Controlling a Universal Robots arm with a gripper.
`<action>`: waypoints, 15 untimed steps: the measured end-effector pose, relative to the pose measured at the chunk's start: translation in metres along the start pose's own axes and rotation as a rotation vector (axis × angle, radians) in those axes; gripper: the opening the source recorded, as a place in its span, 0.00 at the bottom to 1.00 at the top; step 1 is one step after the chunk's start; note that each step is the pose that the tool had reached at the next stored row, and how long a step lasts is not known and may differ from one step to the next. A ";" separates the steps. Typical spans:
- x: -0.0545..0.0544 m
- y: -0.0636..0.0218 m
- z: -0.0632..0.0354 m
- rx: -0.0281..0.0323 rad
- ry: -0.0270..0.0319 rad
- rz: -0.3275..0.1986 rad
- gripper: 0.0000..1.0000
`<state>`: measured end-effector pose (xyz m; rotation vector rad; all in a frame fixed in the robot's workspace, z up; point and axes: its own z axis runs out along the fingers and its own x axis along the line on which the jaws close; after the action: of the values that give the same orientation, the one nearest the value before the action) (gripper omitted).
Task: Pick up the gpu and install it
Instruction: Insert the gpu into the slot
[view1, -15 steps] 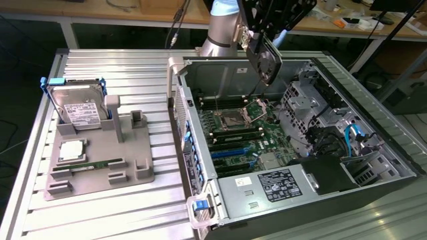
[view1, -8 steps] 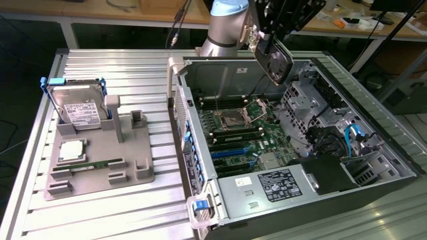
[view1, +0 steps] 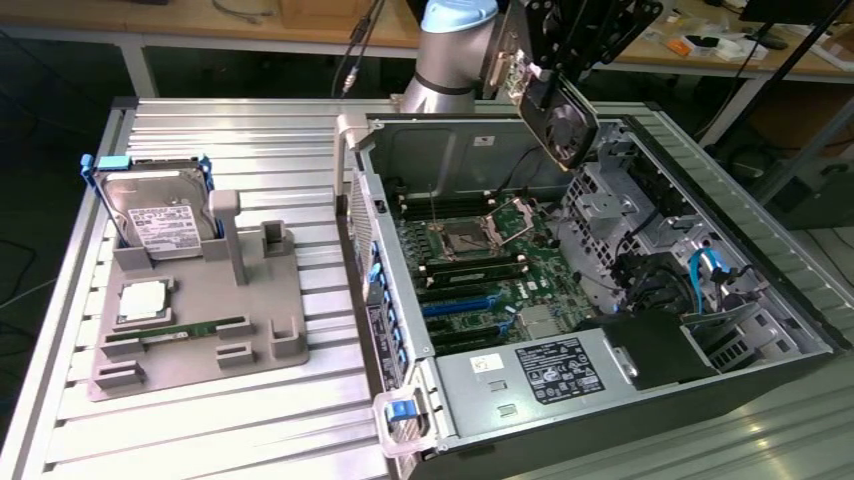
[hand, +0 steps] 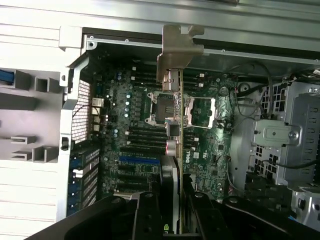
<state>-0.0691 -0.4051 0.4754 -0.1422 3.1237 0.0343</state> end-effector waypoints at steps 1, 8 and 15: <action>0.000 0.0000 0.0000 0.0000 0.0000 0.000 0.27; -0.003 0.0010 0.0003 -0.0019 0.0030 -0.125 0.27; -0.003 0.0011 0.0007 -0.0061 0.0087 -0.388 0.27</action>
<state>-0.0660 -0.4037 0.4747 -0.7426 3.0425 0.0381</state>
